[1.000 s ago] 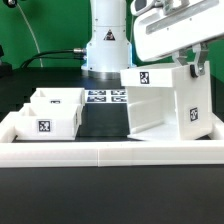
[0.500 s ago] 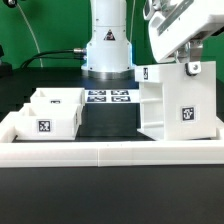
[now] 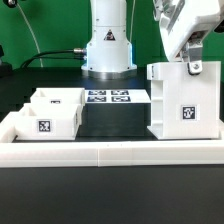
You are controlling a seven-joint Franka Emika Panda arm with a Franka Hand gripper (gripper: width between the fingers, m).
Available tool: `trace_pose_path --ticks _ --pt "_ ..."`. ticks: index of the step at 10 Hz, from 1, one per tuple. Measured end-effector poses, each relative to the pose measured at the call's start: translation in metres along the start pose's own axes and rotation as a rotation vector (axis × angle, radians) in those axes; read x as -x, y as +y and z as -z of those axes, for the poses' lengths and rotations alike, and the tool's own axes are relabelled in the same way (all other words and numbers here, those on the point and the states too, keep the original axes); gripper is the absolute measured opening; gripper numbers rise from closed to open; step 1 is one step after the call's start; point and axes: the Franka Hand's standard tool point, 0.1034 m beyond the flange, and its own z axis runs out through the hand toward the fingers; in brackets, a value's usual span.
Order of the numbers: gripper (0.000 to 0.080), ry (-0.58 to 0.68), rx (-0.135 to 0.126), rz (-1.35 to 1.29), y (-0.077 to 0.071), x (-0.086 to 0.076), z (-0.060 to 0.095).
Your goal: Assemble drawer
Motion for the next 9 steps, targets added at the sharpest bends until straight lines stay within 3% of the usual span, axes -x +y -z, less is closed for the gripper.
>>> trace_pose_path --ticks 4,8,9 --pt "0.0064 -0.006 -0.025 0.002 -0.020 0.005 -0.007" --pt "0.0064 -0.015 -0.006 -0.014 -0.023 0.004 -0.012" --pt "0.0108 -0.014 -0.008 -0.009 -0.023 0.004 -0.012"
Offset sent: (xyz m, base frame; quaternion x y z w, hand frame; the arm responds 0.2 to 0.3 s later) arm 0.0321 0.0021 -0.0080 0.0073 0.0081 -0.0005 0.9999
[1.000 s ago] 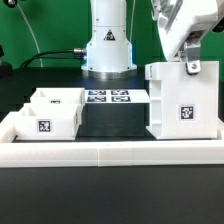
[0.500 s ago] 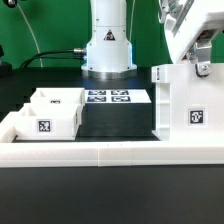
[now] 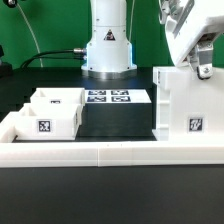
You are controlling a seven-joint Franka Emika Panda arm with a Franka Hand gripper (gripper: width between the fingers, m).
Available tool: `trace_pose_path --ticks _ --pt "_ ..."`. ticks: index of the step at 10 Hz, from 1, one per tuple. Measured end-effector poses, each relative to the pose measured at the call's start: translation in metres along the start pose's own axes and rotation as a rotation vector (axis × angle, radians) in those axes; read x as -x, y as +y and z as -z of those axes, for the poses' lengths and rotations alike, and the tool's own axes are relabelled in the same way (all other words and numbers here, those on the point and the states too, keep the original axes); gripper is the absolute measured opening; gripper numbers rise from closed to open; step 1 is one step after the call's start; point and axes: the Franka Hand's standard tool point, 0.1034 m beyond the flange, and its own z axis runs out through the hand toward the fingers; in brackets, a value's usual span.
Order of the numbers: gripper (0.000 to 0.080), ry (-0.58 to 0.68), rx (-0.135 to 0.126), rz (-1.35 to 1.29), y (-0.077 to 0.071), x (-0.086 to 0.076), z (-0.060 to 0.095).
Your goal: Assemble drawer
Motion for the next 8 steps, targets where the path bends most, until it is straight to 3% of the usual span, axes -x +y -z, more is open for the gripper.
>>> trace_pose_path --ticks 1,2,3,4,5,8 --pt "0.0296 0.000 0.000 0.003 0.0000 0.0001 -0.0001" --pt "0.0296 0.000 0.001 0.007 0.0005 0.0000 -0.0004" --pt "0.0478 0.000 0.001 0.010 0.0006 0.0000 -0.0005" --pt "0.0478 0.000 0.001 0.013 0.0007 0.0000 -0.0006" --pt "0.0610 0.000 0.002 0.015 0.0008 0.0000 -0.0007" --pt "0.0647 0.000 0.002 0.025 0.0010 0.0000 -0.0008"
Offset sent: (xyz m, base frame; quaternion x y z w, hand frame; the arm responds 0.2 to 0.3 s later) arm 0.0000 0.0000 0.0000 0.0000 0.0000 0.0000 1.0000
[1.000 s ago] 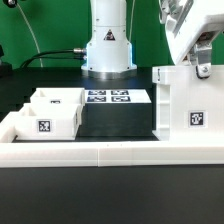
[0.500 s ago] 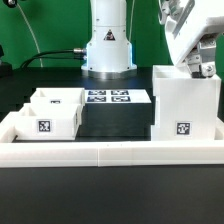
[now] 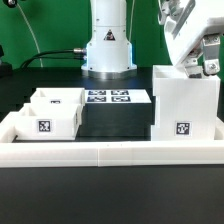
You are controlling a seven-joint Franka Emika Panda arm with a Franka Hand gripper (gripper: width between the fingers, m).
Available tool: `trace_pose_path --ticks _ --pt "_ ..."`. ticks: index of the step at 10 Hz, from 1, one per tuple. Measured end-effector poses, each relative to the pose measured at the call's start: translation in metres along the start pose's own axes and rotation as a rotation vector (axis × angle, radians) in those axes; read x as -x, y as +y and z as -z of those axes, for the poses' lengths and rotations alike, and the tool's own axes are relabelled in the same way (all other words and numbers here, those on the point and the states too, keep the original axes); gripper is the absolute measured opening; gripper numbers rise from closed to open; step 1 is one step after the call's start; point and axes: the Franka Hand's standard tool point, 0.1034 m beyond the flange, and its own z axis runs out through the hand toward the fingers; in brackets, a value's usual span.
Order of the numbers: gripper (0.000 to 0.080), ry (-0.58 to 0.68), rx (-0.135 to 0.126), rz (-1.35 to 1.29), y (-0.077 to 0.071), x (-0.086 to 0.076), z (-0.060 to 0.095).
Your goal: Assemble drawer
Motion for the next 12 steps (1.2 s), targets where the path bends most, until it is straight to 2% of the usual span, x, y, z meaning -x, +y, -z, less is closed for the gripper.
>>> trace_pose_path --ticks 1,2,3,4,5,8,9,10,12 --pt "0.0647 -0.001 0.000 0.023 0.000 0.001 0.001" --pt "0.0649 -0.008 0.002 0.128 0.003 0.001 0.012" --pt "0.0649 -0.004 -0.010 0.242 0.003 -0.008 0.029" --pt "0.0649 0.012 -0.034 0.323 0.000 -0.023 0.043" --pt "0.0649 0.016 -0.043 0.350 0.001 -0.029 0.048" --pt "0.0649 0.014 -0.037 0.405 0.002 -0.027 0.045" --pt "0.0649 -0.003 -0.014 0.554 0.004 -0.024 0.043" --pt "0.0649 -0.039 0.037 0.755 0.007 -0.020 0.042" --pt "0.0649 -0.064 0.068 1.161 0.007 -0.051 0.051"
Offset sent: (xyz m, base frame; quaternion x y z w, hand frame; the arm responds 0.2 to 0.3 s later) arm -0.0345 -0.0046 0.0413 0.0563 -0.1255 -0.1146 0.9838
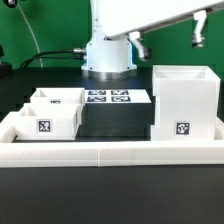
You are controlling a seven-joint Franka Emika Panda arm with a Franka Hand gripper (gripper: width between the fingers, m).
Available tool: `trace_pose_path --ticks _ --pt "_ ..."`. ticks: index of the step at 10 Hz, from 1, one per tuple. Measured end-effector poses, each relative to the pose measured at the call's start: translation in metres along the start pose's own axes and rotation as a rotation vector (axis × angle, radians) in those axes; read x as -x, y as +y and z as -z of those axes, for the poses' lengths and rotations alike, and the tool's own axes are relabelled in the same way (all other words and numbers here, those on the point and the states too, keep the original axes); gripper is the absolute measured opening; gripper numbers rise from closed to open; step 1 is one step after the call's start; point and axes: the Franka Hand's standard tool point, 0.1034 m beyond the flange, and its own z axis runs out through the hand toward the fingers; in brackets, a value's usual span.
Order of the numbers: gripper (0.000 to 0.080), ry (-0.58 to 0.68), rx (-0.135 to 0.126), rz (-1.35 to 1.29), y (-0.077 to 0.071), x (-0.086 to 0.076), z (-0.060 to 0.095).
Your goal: Assemble drawer
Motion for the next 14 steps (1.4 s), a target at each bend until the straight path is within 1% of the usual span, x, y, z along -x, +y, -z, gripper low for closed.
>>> trace_pose_path --ticks 1,2,3,6,7,8,9,10,11,12,13,14 --pt "0.0649 -0.049 -0.004 0.103 0.015 -0.001 0.004" --pt "0.0649 -0.111 -0.011 0.213 0.024 0.001 0.009" --pt "0.0649 -0.122 -0.008 0.270 0.029 -0.002 0.012" --pt "0.0649 -0.118 -0.014 0.449 0.031 -0.002 0.010" --pt "0.0649 -0.124 -0.013 0.492 0.036 0.000 0.009" --pt "0.0649 -0.145 -0.006 0.497 0.049 0.005 0.006" --pt "0.0649 -0.186 0.004 0.463 0.063 0.009 0.006" --pt "0.0649 -0.195 0.013 0.477 0.083 0.009 0.006" --pt "0.0649 -0.207 0.022 0.467 0.113 0.014 0.006" --pt "0.0649 -0.205 0.037 0.440 0.133 0.019 0.004" --pt "0.0649 -0.206 0.046 0.445 0.143 0.022 0.002" --pt "0.0649 -0.205 0.046 0.443 0.141 0.022 0.002"
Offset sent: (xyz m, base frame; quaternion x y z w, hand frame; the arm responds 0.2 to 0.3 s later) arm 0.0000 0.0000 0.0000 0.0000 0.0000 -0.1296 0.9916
